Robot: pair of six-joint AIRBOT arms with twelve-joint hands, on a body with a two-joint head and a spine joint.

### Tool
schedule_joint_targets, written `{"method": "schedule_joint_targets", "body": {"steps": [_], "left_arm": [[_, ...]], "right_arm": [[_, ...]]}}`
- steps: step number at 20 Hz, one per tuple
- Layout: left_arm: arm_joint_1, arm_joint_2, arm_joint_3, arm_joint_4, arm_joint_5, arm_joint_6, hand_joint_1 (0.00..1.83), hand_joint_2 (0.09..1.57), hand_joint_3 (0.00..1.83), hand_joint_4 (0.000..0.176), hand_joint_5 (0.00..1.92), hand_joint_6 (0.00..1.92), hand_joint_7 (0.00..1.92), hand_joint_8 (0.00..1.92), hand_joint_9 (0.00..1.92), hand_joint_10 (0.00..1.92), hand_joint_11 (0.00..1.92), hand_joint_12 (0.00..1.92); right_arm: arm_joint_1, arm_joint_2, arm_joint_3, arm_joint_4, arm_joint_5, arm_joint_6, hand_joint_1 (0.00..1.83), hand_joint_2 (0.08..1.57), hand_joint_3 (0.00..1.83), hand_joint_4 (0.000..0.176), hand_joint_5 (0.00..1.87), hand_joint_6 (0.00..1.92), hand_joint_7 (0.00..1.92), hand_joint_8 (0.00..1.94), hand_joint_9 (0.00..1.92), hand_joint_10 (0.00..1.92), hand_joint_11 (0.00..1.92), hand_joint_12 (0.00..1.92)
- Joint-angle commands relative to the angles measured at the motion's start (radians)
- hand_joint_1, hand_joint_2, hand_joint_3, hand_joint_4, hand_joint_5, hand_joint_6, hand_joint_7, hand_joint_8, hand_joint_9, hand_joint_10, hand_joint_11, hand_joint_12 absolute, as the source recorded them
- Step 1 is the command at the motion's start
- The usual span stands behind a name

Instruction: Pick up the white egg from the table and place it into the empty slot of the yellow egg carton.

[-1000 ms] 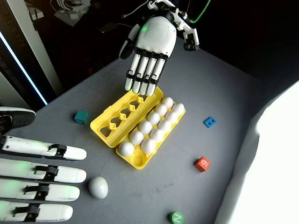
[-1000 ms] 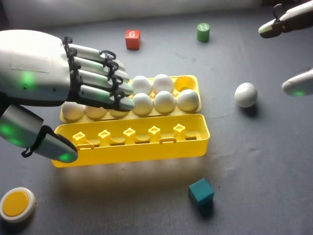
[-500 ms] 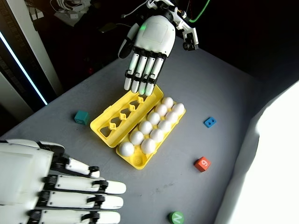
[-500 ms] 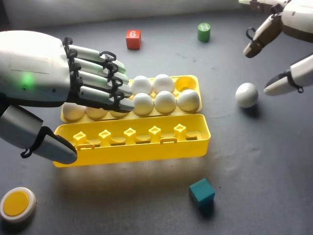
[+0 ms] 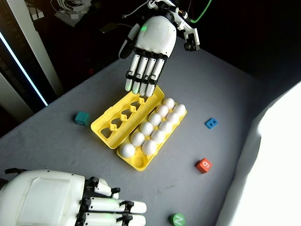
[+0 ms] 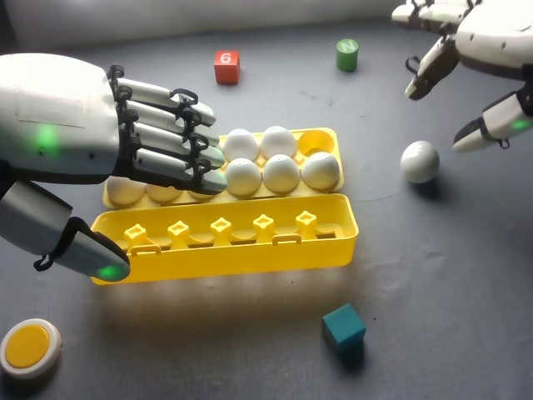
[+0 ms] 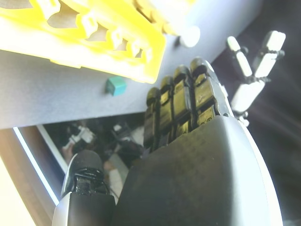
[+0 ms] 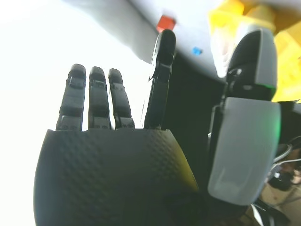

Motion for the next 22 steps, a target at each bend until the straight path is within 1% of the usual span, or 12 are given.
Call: {"method": "schedule_joint_targets", "body": {"steps": [1, 3, 8, 10, 11, 12, 13, 14, 15, 16, 19, 22], "left_arm": [[-0.012, 0.0, -0.001, -0.068, -0.015, -0.001, 0.0, 1.21, 0.01, 0.0, 0.17, 0.0, 0.16, 0.0, 0.13, 0.01, 0.0, 0.17], [-0.012, 0.0, 0.0, -0.068, -0.015, -0.001, 0.0, 1.22, 0.01, 0.0, 0.16, 0.0, 0.16, 0.0, 0.12, 0.0, 0.0, 0.17], [-0.012, -0.001, 0.0, -0.066, -0.015, -0.001, 0.0, 1.23, 0.0, 0.0, 0.14, 0.0, 0.14, 0.0, 0.1, 0.0, 0.0, 0.14], [-0.012, -0.002, -0.002, -0.066, -0.015, -0.001, 0.0, 1.23, 0.0, 0.0, 0.15, 0.01, 0.15, 0.01, 0.11, 0.0, 0.0, 0.18], [-0.012, -0.002, -0.002, -0.066, -0.015, -0.001, 0.0, 1.23, 0.0, 0.0, 0.17, 0.01, 0.16, 0.01, 0.12, 0.01, 0.0, 0.2], [-0.012, -0.002, -0.002, -0.066, -0.015, -0.001, 0.0, 1.23, 0.0, 0.0, 0.17, 0.01, 0.16, 0.01, 0.12, 0.01, 0.0, 0.2], [-0.012, -0.002, -0.003, -0.066, -0.015, -0.001, 0.0, 1.23, 0.0, 0.0, 0.17, 0.01, 0.17, 0.01, 0.13, 0.01, 0.0, 0.21], [-0.012, -0.002, -0.004, -0.066, -0.015, -0.001, 0.0, 1.23, 0.0, 0.0, 0.16, 0.0, 0.15, 0.0, 0.11, 0.0, 0.0, 0.16], [-0.012, -0.002, -0.005, -0.066, -0.015, -0.001, 0.0, 1.22, 0.0, 0.0, 0.18, 0.0, 0.19, 0.0, 0.15, 0.01, 0.0, 0.25], [-0.012, -0.002, -0.007, -0.061, -0.015, -0.001, 0.0, 1.22, 0.0, 0.0, 0.19, 0.0, 0.2, 0.01, 0.16, 0.0, 0.0, 0.26], [-0.012, -0.002, -0.008, -0.061, -0.015, -0.001, 0.0, 1.23, 0.0, 0.0, 0.15, 0.0, 0.15, 0.0, 0.12, 0.0, 0.0, 0.15], [-0.012, -0.002, -0.008, -0.061, -0.015, -0.001, 0.0, 1.23, 0.0, 0.0, 0.17, 0.01, 0.17, 0.01, 0.12, 0.0, 0.0, 0.17]], "right_arm": [[0.009, 0.005, 0.008, -0.029, 0.11, 0.035, 0.96, 0.85, 0.01, 0.176, 0.83, 0.0, 0.09, 0.01, 0.0, 0.0, 0.0, 0.0], [0.009, -0.002, 0.023, -0.121, 0.123, 0.129, 0.9, 0.9, 0.02, 0.176, 0.74, 0.0, 0.02, 0.0, 0.0, 0.0, 0.0, 0.0], [0.012, -0.052, 0.075, -0.126, 0.053, 0.132, 0.93, 0.91, 0.02, 0.176, 0.75, 0.01, 0.01, 0.0, 0.0, 0.0, 0.0, 0.0], [0.01, -0.074, 0.1, -0.2, 0.04, 0.193, 0.91, 0.89, 0.0, 0.176, 0.74, 0.01, 0.0, 0.0, 0.0, 0.0, 0.0, 0.0], [0.009, -0.081, 0.106, -0.204, 0.035, 0.193, 0.96, 0.88, 0.0, 0.162, 0.77, 0.01, 0.04, 0.01, 0.0, 0.0, 0.0, 0.0], [0.005, -0.089, 0.113, -0.207, 0.03, 0.193, 0.96, 0.88, 0.0, 0.162, 0.77, 0.01, 0.04, 0.01, 0.0, 0.0, 0.0, 0.0], [0.002, -0.094, 0.116, -0.214, 0.028, 0.193, 0.99, 0.88, 0.0, 0.147, 0.76, 0.01, 0.05, 0.02, 0.0, 0.0, 0.0, 0.0], [-0.002, -0.099, 0.117, -0.223, 0.028, 0.193, 0.97, 0.87, 0.0, 0.166, 0.73, 0.0, 0.06, 0.02, 0.0, 0.0, 0.0, 0.0], [-0.005, -0.104, 0.118, -0.226, 0.029, 0.193, 0.97, 0.85, 0.0, 0.174, 0.69, 0.0, 0.06, 0.02, 0.0, 0.0, 0.0, 0.0], [-0.011, -0.112, 0.122, -0.229, 0.029, 0.193, 0.95, 0.85, 0.0, 0.176, 0.56, 0.0, 0.01, 0.0, 0.0, 0.0, 0.0, 0.0], [-0.029, -0.131, 0.14, -0.235, 0.029, 0.193, 0.98, 0.84, 0.0, 0.176, 0.51, 0.0, 0.0, 0.0, 0.0, 0.0, 0.0, 0.0], [-0.043, -0.143, 0.152, -0.235, 0.038, 0.201, 0.99, 0.84, 0.0, 0.176, 0.51, 0.0, 0.0, 0.0, 0.0, 0.0, 0.0, 0.0]]}}
